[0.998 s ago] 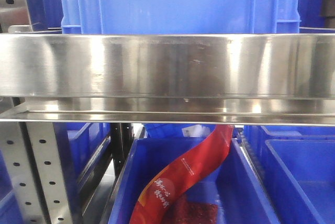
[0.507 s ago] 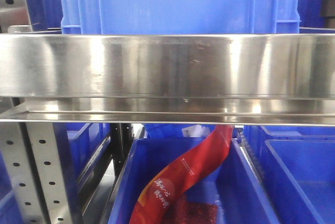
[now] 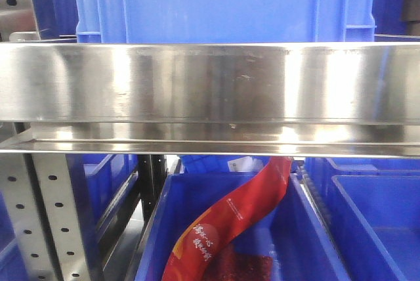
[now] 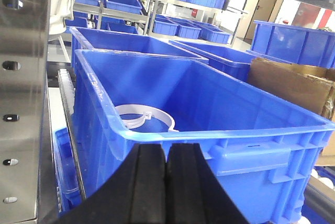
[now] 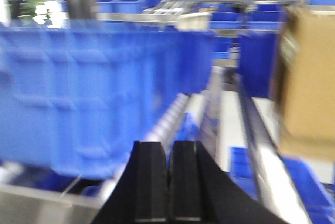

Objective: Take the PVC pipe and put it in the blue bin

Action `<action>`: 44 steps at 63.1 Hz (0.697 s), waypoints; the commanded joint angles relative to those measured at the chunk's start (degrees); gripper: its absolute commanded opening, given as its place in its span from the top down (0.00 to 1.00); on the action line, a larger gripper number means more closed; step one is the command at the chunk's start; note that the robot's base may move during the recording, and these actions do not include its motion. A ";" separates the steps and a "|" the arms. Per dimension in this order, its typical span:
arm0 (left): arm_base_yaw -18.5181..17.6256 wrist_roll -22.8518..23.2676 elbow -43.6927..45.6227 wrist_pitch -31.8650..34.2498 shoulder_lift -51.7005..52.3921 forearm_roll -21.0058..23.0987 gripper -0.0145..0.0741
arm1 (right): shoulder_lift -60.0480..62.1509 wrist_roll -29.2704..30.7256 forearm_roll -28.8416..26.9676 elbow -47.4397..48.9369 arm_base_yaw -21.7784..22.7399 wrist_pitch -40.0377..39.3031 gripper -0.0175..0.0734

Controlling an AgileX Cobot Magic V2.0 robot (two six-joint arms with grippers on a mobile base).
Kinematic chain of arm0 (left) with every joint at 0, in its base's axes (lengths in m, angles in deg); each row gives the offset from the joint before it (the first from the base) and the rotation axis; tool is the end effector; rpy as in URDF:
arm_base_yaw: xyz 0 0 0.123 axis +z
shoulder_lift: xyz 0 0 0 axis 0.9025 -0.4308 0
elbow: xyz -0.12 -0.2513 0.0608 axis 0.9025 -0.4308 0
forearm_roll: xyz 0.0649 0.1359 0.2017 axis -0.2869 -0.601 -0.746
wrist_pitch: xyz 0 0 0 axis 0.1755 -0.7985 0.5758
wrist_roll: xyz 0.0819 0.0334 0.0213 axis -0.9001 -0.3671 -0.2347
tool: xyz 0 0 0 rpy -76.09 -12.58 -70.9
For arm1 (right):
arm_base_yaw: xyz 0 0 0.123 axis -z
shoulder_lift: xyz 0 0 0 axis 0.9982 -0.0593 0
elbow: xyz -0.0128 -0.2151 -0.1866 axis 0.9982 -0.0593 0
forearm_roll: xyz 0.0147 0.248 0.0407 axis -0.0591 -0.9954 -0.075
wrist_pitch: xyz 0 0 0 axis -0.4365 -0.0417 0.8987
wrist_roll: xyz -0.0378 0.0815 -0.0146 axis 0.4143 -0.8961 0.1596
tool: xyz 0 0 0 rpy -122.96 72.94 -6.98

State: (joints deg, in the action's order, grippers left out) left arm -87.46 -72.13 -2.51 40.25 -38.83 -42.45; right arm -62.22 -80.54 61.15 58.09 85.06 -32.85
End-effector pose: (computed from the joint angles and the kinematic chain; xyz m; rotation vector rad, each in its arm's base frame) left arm 0.1441 -0.0657 0.3943 0.1958 1.6102 -0.5056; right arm 0.0761 0.0019 0.2522 0.0304 1.5389 0.0716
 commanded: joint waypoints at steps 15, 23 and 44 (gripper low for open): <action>-0.25 0.18 -0.07 0.96 0.20 0.46 0.96 | 13.54 -0.09 0.56 -8.71 4.45 5.70 0.99; -0.25 0.18 -0.07 1.13 0.23 0.46 0.96 | 13.54 -0.09 1.98 -8.71 4.45 3.75 0.99; -0.25 0.18 -0.07 1.25 0.23 0.46 0.96 | 13.54 -0.09 1.98 -8.71 4.45 3.39 0.99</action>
State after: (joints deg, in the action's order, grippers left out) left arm -87.46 -72.13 -2.54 40.51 -38.83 -42.45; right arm -48.89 -80.67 62.72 49.48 89.15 -28.36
